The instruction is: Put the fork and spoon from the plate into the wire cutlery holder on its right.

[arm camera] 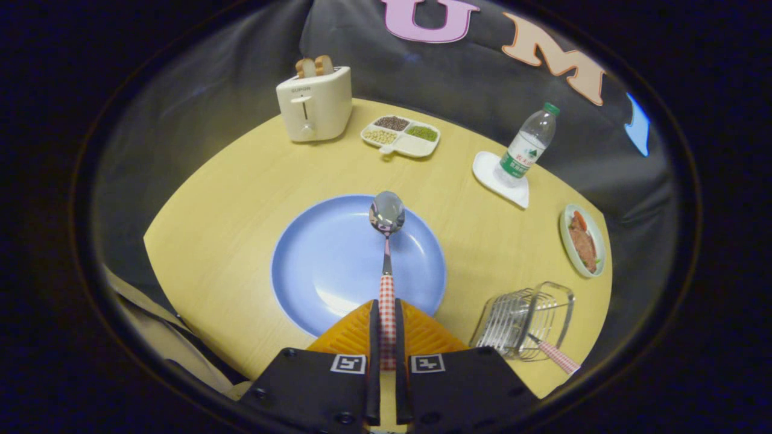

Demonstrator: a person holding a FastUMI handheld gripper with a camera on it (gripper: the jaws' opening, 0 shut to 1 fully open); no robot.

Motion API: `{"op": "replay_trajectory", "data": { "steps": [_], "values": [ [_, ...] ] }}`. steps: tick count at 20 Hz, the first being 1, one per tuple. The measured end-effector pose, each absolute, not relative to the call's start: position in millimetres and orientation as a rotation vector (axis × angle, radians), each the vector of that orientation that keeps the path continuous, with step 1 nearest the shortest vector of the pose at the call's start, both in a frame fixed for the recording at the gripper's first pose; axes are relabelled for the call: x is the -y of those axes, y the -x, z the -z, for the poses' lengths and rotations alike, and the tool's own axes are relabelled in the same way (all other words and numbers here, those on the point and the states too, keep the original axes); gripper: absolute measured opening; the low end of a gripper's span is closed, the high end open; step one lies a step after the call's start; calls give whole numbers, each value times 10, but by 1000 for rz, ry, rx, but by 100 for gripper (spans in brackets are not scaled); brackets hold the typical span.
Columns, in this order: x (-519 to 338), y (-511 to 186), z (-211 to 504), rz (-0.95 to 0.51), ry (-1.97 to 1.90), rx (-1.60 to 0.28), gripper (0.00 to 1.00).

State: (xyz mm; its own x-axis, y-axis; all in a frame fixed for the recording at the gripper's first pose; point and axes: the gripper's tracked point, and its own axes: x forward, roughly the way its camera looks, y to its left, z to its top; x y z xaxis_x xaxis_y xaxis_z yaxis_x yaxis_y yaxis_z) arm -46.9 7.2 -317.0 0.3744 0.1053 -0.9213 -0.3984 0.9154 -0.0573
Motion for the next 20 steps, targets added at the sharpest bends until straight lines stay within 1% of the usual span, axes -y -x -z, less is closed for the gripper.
{"op": "replay_trajectory", "data": {
  "steps": [8, 20],
  "values": [
    [500, 343, 2688, -319, 310, -1174, 13],
    [1557, 572, 2251, -377, 488, -1378, 13]
  ]
}}
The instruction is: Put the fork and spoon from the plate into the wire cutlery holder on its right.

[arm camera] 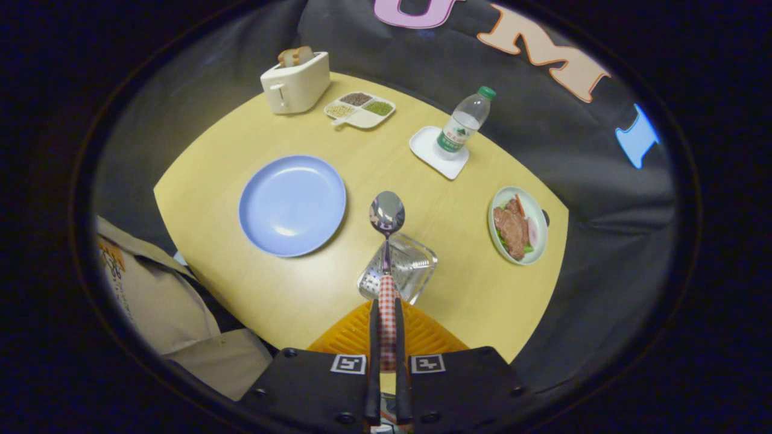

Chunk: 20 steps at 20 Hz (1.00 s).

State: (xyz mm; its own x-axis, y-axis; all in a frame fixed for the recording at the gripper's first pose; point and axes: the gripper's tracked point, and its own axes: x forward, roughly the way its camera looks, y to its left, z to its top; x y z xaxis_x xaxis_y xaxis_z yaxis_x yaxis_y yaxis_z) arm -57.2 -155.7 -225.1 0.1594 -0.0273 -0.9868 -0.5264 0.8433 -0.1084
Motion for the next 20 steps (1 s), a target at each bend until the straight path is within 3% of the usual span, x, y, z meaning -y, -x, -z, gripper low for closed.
{"op": "replay_trajectory", "data": {
  "steps": [20],
  "values": [
    [2014, 662, 2443, -500, 691, -1741, 13]
  ]
}}
